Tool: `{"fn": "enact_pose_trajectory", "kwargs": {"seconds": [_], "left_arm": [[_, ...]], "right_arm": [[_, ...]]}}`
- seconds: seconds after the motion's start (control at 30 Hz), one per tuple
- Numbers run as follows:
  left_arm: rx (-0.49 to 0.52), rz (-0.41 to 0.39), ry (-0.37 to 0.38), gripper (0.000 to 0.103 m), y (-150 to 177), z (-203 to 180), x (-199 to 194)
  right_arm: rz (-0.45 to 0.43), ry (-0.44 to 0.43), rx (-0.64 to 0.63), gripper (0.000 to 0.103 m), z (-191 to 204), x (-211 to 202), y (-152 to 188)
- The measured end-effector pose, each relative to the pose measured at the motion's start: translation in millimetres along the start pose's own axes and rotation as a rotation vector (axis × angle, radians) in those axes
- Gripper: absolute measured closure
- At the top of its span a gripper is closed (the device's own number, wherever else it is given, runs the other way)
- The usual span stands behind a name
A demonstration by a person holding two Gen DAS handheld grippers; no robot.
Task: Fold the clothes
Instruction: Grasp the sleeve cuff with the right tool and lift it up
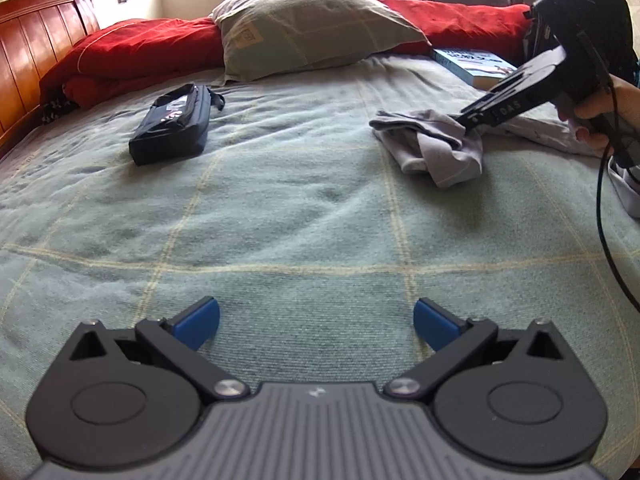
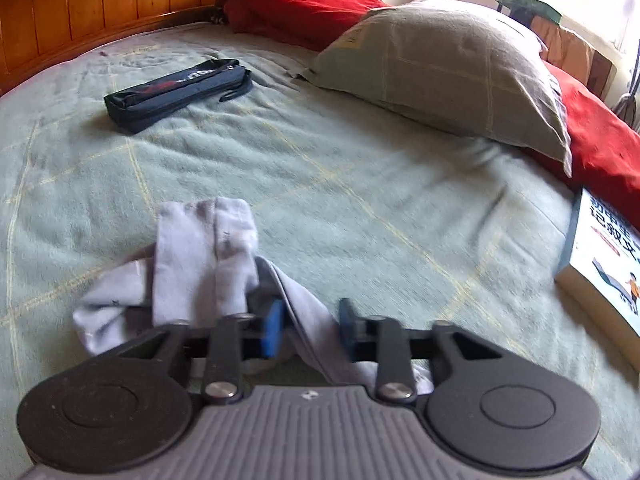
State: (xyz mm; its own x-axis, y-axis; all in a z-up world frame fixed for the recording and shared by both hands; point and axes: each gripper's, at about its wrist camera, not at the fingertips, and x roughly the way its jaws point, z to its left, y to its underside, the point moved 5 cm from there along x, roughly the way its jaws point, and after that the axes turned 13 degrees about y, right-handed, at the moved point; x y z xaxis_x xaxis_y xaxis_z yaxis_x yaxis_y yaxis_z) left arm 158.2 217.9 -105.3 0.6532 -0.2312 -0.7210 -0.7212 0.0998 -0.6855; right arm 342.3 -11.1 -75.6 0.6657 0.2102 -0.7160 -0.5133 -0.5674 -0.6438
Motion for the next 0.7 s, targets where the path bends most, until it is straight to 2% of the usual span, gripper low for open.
{"fn": "enact_pose_trajectory", "kwargs": {"seconds": [0.13,0.37,0.7], "left_arm": [[-0.004,0.000,-0.004,0.000,0,-1,-1],[0.002,0.001,-0.003,0.000,-2,-11,-7],[0.051,-0.005,0.052,0.000,-14,-55,-17]], "right_arm": [[-0.005,-0.005,-0.020,0.091,7,-9,-2],[-0.012,-0.135,-0.033,0.093,16,-64,14],[0.050,-0.286,-0.101,0.093,44,-144,78]]}}
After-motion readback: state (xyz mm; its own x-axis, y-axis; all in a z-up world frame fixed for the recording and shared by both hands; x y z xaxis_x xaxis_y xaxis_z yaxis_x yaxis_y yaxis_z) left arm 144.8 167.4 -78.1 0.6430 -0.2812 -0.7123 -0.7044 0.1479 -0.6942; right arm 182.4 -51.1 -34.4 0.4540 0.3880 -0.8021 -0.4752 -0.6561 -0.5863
